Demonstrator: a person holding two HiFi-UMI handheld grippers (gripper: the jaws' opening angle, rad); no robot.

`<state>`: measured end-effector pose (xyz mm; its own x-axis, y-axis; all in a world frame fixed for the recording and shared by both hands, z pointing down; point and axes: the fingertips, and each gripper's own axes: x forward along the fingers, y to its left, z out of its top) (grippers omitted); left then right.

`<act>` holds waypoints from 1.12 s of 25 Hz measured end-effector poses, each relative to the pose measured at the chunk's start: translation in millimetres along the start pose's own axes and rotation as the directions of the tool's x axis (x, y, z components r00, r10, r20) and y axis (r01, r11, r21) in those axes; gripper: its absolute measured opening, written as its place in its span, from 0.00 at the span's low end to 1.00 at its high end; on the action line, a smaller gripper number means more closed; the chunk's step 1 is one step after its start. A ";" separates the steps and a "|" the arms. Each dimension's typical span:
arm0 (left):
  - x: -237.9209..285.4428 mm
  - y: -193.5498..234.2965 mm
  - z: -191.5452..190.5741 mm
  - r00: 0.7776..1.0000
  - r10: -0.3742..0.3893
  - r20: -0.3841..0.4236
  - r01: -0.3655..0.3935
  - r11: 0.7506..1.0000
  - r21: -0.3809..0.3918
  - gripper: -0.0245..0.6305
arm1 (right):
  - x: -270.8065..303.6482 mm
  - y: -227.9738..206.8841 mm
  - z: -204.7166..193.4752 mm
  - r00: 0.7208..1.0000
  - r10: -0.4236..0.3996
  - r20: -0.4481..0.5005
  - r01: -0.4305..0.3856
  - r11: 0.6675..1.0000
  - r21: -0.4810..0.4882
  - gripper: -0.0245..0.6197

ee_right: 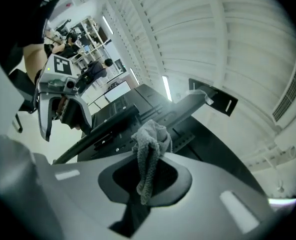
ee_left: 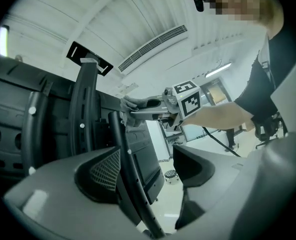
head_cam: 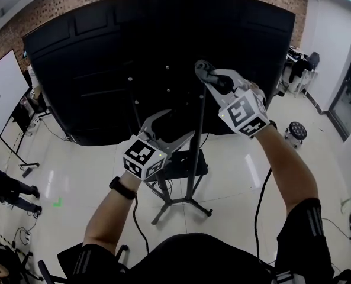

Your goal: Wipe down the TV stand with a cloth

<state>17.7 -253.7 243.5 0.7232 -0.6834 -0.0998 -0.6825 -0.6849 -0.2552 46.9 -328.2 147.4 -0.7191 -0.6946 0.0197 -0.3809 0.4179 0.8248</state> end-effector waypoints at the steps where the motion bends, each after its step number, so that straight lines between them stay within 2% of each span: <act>1: 7.2 1.2 7.0 1.000 0.000 0.001 0.000 1.000 0.015 0.58 | 3.8 -5.9 2.1 1.000 0.013 0.000 -0.013 0.999 -0.042 0.07; 5: 31.3 6.4 31.8 1.000 0.007 0.024 -0.008 0.999 0.044 0.58 | 22.2 -14.8 1.5 0.996 0.082 -0.028 -0.085 0.976 -0.198 0.07; 9: 45.5 12.9 42.4 0.999 0.027 0.039 -0.029 0.999 0.036 0.58 | 32.9 -13.2 -4.2 0.988 0.144 -0.058 -0.155 0.947 -0.282 0.07; 13: 51.1 15.4 34.2 0.998 0.052 0.025 -0.053 0.998 0.034 0.58 | 30.0 -8.3 -13.5 0.982 0.178 -0.059 -0.188 0.942 -0.276 0.07; 22: 59.7 14.9 12.0 0.996 0.089 0.010 -0.089 0.996 -0.003 0.58 | 24.6 5.0 -54.0 0.980 0.195 -0.049 -0.201 0.960 -0.195 0.07; 28: 62.7 13.6 -0.4 0.995 0.095 -0.003 -0.095 0.995 -0.019 0.58 | 25.4 33.5 -63.2 0.972 0.231 -0.052 -0.237 0.948 -0.215 0.07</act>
<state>53.7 -305.9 234.1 0.6547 -0.7462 -0.1206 -0.7501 -0.6215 -0.2261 52.6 -368.8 211.2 -0.7565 -0.6088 0.2389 -0.0660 0.4344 0.8983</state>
